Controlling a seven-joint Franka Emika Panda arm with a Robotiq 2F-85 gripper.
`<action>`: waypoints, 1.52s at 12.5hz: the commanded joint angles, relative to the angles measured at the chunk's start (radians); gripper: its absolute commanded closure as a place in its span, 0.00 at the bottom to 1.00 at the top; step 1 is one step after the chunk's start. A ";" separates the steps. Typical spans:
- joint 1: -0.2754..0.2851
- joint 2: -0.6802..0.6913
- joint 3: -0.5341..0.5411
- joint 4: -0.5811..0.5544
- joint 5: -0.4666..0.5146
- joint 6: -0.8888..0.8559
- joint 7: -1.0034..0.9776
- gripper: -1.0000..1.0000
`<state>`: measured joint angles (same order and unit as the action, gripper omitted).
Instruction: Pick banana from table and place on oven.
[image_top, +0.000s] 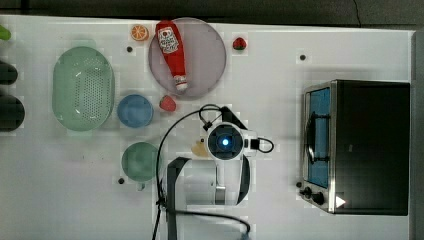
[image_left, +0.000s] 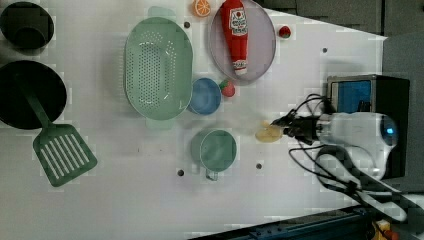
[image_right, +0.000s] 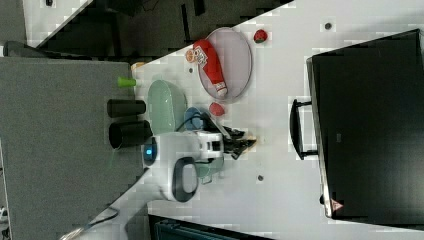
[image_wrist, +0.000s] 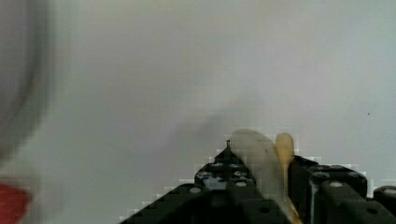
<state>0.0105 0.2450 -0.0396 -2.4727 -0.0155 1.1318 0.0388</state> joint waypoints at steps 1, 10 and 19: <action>-0.023 -0.254 0.003 0.083 -0.004 -0.233 -0.019 0.71; -0.048 -0.471 -0.141 0.486 -0.017 -0.938 -0.059 0.71; -0.072 -0.186 -0.529 0.530 -0.058 -0.604 -0.697 0.71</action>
<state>-0.0728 0.1011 -0.6035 -1.9619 -0.0813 0.5137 -0.5059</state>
